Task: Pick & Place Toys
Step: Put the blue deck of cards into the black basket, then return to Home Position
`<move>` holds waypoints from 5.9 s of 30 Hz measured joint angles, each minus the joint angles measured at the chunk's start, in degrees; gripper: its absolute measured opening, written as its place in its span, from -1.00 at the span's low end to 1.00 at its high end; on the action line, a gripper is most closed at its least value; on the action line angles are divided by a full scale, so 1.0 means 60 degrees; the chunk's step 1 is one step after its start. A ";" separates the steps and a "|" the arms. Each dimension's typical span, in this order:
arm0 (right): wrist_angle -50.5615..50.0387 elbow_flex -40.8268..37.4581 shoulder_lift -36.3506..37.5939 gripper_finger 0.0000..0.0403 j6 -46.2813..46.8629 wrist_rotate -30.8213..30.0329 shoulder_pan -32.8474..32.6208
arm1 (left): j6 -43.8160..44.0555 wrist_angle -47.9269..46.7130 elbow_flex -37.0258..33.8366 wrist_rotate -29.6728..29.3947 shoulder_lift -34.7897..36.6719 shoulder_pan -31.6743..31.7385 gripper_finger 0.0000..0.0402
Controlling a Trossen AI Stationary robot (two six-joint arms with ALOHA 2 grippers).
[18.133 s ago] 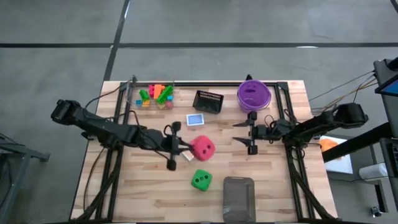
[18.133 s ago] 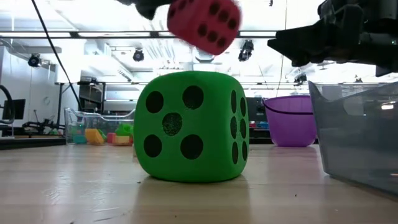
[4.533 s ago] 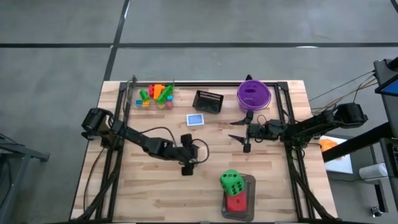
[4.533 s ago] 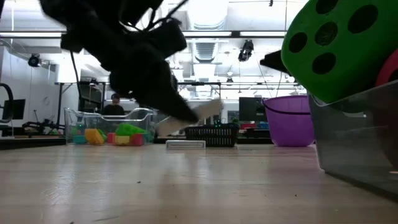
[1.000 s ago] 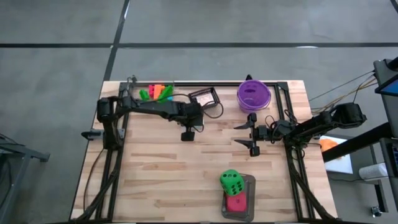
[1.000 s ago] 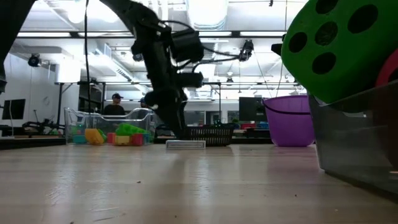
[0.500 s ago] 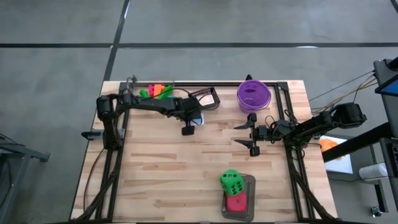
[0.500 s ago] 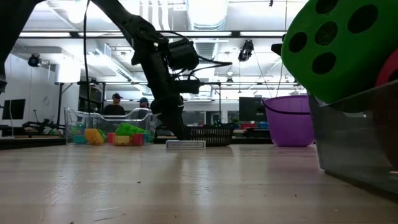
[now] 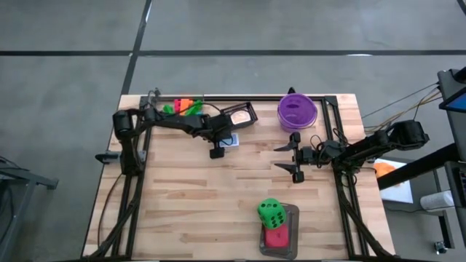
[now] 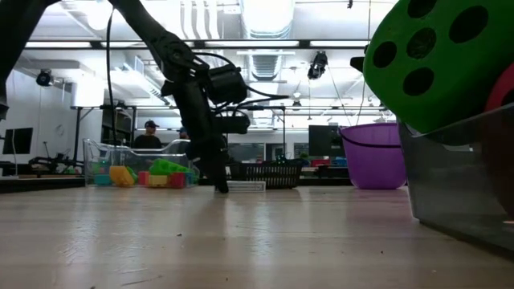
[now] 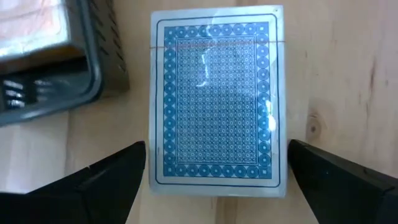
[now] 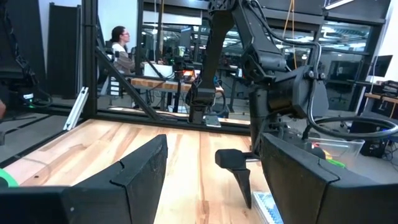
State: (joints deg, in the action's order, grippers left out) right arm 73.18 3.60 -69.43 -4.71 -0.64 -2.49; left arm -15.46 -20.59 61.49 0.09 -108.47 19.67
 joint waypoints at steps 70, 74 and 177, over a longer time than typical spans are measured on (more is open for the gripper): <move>-0.0399 0.0004 0.0004 0.25 0.0499 -0.0539 0.0001 | 0.2656 0.1188 -0.0680 -0.0612 0.0249 -0.1262 0.48; -0.0410 0.0004 0.0004 0.25 0.0499 -0.0539 0.0001 | 0.2691 0.1358 -0.0692 -0.0478 0.0387 -0.1493 0.48; -0.0999 -0.0033 0.2794 0.25 0.0569 0.0110 -0.0114 | 0.2589 0.3635 -0.7169 -0.1389 1.3781 -0.6723 0.93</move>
State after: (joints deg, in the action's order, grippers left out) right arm 67.18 3.40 -52.67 -1.30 0.02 -3.17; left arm 0.08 1.22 18.48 -8.24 -25.78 -20.67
